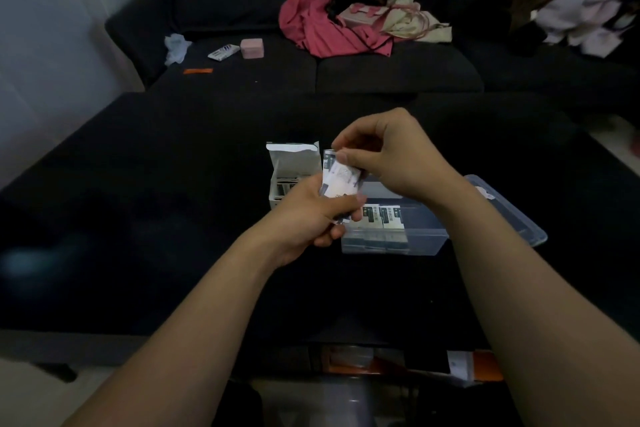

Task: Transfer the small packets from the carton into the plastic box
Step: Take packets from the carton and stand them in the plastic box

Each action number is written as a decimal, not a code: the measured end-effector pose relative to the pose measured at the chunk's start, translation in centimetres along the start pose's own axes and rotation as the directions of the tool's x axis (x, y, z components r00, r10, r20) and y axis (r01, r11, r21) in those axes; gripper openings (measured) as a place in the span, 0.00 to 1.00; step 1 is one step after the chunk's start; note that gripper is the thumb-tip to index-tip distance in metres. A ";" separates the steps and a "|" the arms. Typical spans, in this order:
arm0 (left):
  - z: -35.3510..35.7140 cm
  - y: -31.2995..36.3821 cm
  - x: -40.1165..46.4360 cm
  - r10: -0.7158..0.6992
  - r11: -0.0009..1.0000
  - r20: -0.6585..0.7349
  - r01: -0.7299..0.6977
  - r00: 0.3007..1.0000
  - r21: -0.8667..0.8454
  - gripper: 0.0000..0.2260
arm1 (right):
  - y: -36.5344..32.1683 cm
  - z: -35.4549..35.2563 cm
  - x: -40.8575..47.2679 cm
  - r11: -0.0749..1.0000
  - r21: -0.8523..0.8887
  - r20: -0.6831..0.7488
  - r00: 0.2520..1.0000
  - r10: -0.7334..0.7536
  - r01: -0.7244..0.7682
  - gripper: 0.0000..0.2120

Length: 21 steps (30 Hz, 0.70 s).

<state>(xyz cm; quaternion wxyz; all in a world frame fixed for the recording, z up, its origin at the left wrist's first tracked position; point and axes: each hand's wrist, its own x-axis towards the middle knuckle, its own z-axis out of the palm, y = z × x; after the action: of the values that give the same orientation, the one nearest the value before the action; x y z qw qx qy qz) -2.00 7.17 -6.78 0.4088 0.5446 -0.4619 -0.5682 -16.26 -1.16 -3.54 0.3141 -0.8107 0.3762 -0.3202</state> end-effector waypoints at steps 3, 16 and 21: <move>0.5 -0.4 0.4 0.074 0.995 -0.126 -0.065 0.989 0.075 0.05 | 0.1 1.0 0.1 0.997 -0.071 -0.084 0.996 0.020 -0.026 0.13; 2.0 -2.1 2.2 0.535 0.724 -0.347 -0.205 0.770 0.659 0.06 | -1.0 2.7 -0.7 0.957 -0.284 -0.108 0.993 0.036 -0.066 0.09; 2.3 -1.7 3.0 0.498 0.750 -0.356 -0.187 0.791 0.634 0.11 | -0.7 1.8 -0.7 0.981 -0.194 -0.005 1.000 0.029 -0.030 0.14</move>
<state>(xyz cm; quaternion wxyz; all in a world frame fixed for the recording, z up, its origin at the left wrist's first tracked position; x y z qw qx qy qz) -4.49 4.87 -9.22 0.4340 0.6712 -0.5812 -0.1527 -15.02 0.24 -4.27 0.2377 -0.8315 0.4179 -0.2782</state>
